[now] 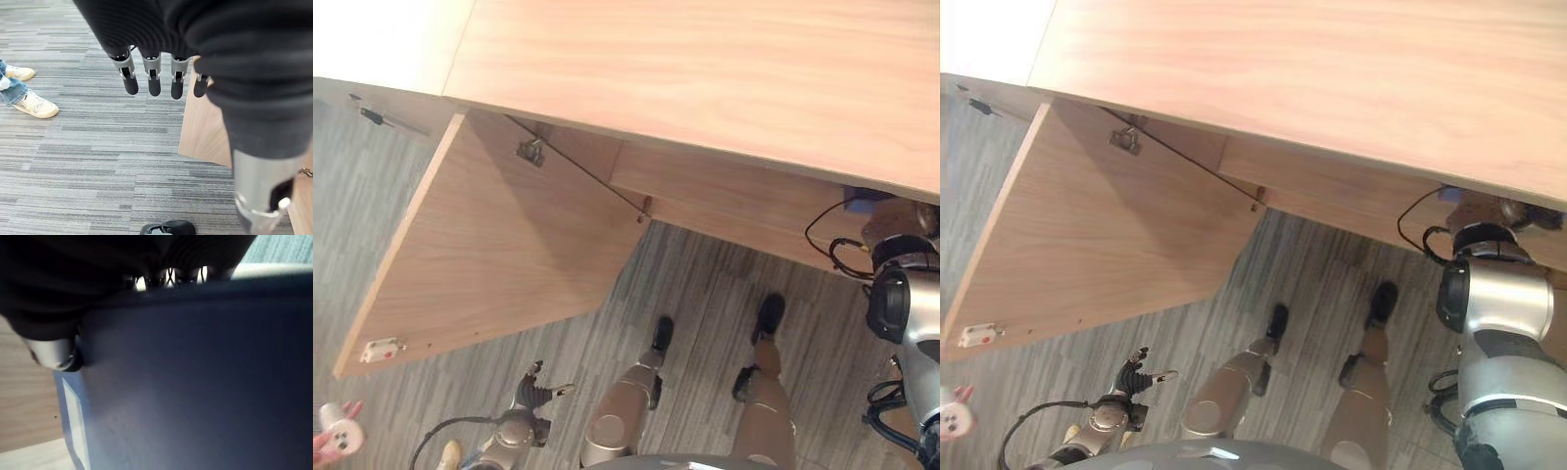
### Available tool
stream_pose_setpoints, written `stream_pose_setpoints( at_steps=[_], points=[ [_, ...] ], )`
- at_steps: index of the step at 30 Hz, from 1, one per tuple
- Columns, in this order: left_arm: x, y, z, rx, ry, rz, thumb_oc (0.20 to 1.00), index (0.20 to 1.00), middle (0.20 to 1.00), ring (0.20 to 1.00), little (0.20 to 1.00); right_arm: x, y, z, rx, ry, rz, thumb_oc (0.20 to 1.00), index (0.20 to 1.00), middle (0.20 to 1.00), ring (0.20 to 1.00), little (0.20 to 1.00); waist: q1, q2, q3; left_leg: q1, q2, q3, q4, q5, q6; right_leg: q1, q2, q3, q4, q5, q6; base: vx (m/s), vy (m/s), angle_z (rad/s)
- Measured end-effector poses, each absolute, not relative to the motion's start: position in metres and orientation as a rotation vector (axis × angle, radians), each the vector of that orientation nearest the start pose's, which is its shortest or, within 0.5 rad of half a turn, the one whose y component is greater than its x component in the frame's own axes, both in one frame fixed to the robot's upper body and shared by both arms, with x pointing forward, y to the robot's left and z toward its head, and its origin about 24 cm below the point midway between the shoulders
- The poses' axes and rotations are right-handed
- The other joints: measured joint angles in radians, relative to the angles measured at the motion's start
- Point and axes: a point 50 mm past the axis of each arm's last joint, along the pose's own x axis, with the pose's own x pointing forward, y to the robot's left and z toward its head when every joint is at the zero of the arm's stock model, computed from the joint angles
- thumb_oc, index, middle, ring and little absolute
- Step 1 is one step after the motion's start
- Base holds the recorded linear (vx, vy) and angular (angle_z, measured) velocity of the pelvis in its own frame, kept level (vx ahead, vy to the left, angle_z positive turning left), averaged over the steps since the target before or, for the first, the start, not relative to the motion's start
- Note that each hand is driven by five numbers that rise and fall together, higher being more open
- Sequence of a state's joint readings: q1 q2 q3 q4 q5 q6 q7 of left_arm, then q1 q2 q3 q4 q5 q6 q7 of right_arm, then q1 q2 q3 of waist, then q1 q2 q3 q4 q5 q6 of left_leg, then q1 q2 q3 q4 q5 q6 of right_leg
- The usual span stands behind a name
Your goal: Put the empty folder in the office cabinet
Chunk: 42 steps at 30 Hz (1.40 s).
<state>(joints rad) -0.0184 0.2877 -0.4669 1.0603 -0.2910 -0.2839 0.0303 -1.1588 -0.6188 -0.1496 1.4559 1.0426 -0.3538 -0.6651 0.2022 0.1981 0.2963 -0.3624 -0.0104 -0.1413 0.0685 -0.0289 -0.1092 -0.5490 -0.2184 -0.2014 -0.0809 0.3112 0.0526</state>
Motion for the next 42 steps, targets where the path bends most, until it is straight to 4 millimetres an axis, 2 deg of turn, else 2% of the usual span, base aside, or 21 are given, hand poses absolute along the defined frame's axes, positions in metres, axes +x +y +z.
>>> stream_pose_setpoints(
  at_steps=[4,8,15,24,27,31,32,33,34,36,37,38,39,40,42],
  points=[
    [0.142,0.201,-0.138,0.237,0.817,-0.111,1.0,1.0,1.0,1.0,1.0,0.359,-0.352,0.194,0.817,-0.166,-1.195,0.2,0.2,0.2,0.2,0.2,0.006,0.026,-0.003,-0.008,0.014,0.001,-0.059,0.035,-0.008,-0.035,0.009,-0.001,0.0,0.002,-0.002,0.05,-0.026,-0.03],
    [0.143,0.202,-0.138,0.239,0.813,-0.103,1.0,1.0,1.0,1.0,1.0,0.365,-0.347,0.219,0.848,-0.216,-1.152,0.2,0.2,0.2,0.2,0.2,0.01,0.035,-0.002,-0.009,0.03,0.014,-0.103,0.055,-0.015,-0.067,0.024,0.002,0.003,0.004,-0.004,0.04,-0.024,-0.12],
    [0.143,0.203,-0.137,0.233,0.811,-0.094,1.0,1.0,1.0,1.0,1.0,0.368,-0.343,0.226,0.826,-0.224,-1.14,0.2,0.2,0.2,0.2,0.2,0.017,0.044,0.001,-0.006,0.049,0.018,-0.145,0.074,-0.022,-0.086,0.041,0.0,0.003,0.001,-0.005,0.03,-0.026,-0.04],
    [0.149,0.207,-0.135,0.218,0.799,-0.062,1.0,1.0,1.0,1.0,1.0,0.374,-0.333,0.252,0.837,-0.263,-1.089,0.2,0.2,0.2,0.2,0.2,0.025,0.054,0.005,-0.043,0.051,0.022,-0.145,0.079,-0.028,-0.126,0.043,0.002,0.005,0.001,-0.006,0.0,-0.003,0.0],
    [0.153,0.209,-0.133,0.22,0.788,-0.048,1.0,1.0,1.0,1.0,1.0,0.377,-0.327,0.255,0.75,-0.272,-1.074,0.2,0.2,0.2,0.2,0.2,0.023,0.057,0.006,-0.062,0.051,0.027,-0.145,0.082,-0.03,-0.152,0.044,0.009,0.012,0.001,-0.006,0.0,-0.009,-0.04],
    [0.153,0.209,-0.133,0.222,0.788,-0.042,1.0,1.0,1.0,1.0,1.0,0.377,-0.326,0.258,0.741,-0.275,-1.074,0.2,0.2,0.2,0.2,0.2,0.021,0.058,0.007,-0.069,0.052,0.027,-0.145,0.085,-0.032,-0.159,0.045,0.011,0.013,0.001,-0.006,0.0,0.0,0.0],
    [0.163,0.203,-0.13,0.217,0.759,-0.053,1.0,1.0,1.0,1.0,1.0,0.38,-0.32,0.258,0.728,-0.268,-1.061,0.2,0.2,0.2,0.2,0.2,0.008,0.055,0.008,-0.071,0.051,0.029,-0.144,0.085,-0.033,-0.164,0.05,0.015,0.013,0.001,-0.005,0.02,0.047,0.02],
    [0.175,0.204,-0.13,0.232,0.804,-0.022,1.0,1.0,1.0,1.0,1.0,0.384,-0.312,0.257,0.667,-0.268,-1.048,0.2,0.2,0.2,0.2,0.2,0.003,0.06,0.007,-0.073,0.051,0.031,-0.145,0.085,-0.034,-0.167,0.053,0.026,0.021,0.001,-0.007,0.0,0.03,-0.02],
    [0.195,0.202,-0.123,0.237,0.783,-0.005,1.0,1.0,1.0,1.0,1.0,0.391,-0.295,0.259,0.646,-0.26,-0.995,0.2,0.2,0.2,0.2,0.2,-0.005,0.058,0.011,-0.082,0.052,0.036,-0.145,0.089,-0.037,-0.184,0.047,0.027,0.03,0.001,-0.007,0.0,0.0,0.0],
    [0.234,0.192,-0.097,0.208,0.61,-0.017,1.0,1.0,1.0,1.0,1.0,0.401,-0.269,0.27,0.625,-0.269,-0.913,0.2,0.2,0.2,0.2,0.2,-0.038,0.055,0.015,-0.106,0.053,0.042,-0.145,0.096,-0.036,-0.209,0.047,0.027,0.032,0.005,-0.001,-0.02,-0.02,-0.08],
    [0.24,0.185,-0.09,0.179,0.554,-0.03,1.0,1.0,1.0,1.0,1.0,0.4,-0.27,0.274,0.629,-0.267,-0.926,0.2,0.2,0.2,0.2,0.2,-0.035,0.055,0.015,-0.103,0.054,0.05,-0.145,0.096,-0.036,-0.21,0.051,0.031,0.032,0.006,0.0,-0.01,-0.01,-0.17],
    [0.237,0.184,-0.091,0.165,0.549,-0.03,1.0,1.0,1.0,1.0,1.0,0.4,-0.27,0.272,0.627,-0.254,-0.93,0.2,0.2,0.2,0.2,0.2,-0.035,0.055,0.015,-0.097,0.059,0.053,-0.145,0.096,-0.036,-0.208,0.058,0.034,0.032,0.005,-0.001,-0.02,-0.009,-0.15],
    [0.231,0.186,-0.095,0.165,0.571,-0.022,1.0,1.0,1.0,1.0,1.0,0.4,-0.272,0.272,0.624,-0.246,-0.932,0.247,0.247,0.247,0.247,0.247,-0.037,0.055,0.015,-0.096,0.065,0.053,-0.146,0.095,-0.036,-0.207,0.064,0.033,0.031,0.003,-0.002,-0.02,-0.005,-0.11],
    [0.224,0.188,-0.099,0.16,0.592,-0.015,1.0,1.0,1.0,1.0,1.0,0.399,-0.275,0.273,0.621,-0.251,-0.941,1.0,1.0,1.0,1.0,1.0,-0.036,0.056,0.016,-0.097,0.069,0.053,-0.145,0.095,-0.036,-0.208,0.067,0.031,0.029,0.003,-0.003,-0.03,0.001,-0.04],
    [0.209,0.191,-0.109,0.145,0.645,0.001,1.0,1.0,1.0,1.0,1.0,0.396,-0.283,0.274,0.616,-0.25,-0.962,1.0,1.0,1.0,1.0,1.0,-0.033,0.056,0.016,-0.096,0.072,0.053,-0.145,0.095,-0.037,-0.207,0.07,0.03,0.029,0.003,-0.003,0.0,0.0,0.0]
  ],
)
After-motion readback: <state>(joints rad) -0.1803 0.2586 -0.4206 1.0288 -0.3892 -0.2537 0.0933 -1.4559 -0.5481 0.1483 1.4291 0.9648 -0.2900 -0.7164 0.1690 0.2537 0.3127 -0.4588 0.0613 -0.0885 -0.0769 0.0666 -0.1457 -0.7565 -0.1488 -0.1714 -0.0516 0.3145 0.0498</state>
